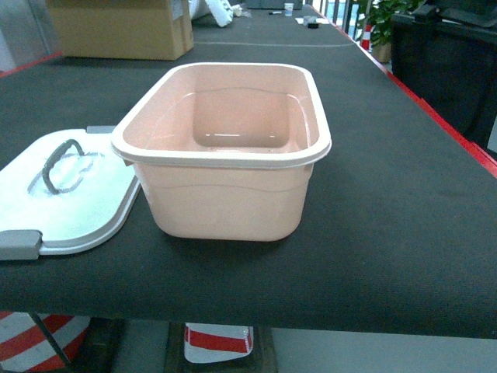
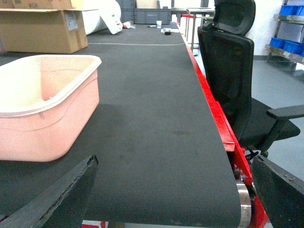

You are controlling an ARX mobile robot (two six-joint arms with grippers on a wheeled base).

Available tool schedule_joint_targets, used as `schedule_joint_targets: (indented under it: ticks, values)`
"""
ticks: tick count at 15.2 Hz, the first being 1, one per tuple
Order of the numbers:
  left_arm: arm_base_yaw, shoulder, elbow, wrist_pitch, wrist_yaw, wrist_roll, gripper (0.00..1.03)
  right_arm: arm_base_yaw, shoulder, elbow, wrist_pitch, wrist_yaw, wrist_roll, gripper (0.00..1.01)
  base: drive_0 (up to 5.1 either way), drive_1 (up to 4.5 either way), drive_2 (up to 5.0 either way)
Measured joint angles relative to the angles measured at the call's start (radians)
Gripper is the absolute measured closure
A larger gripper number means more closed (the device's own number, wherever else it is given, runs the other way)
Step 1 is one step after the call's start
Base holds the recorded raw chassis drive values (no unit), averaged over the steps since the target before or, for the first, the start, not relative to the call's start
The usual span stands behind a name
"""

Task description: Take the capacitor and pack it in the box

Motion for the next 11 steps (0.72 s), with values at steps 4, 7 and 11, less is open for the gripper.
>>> schedule_joint_targets:
  ticks: [4,7,11]
  values:
    - [0.000,0.000,0.000,-0.001,0.000,0.000,0.59,0.000,0.000,0.000,0.001,0.000,0.000,0.03,0.0,0.00,0.0]
    - [0.000,0.000,0.000,-0.001,0.000,0.000,0.59,0.000,0.000,0.000,0.000,0.000,0.000,0.03,0.0,0.00,0.0]
    - [0.000,0.000,0.000,-0.001,0.000,0.000,0.59,0.000,0.000,0.000,0.001,0.000,0.000,0.03,0.0,0.00,0.0]
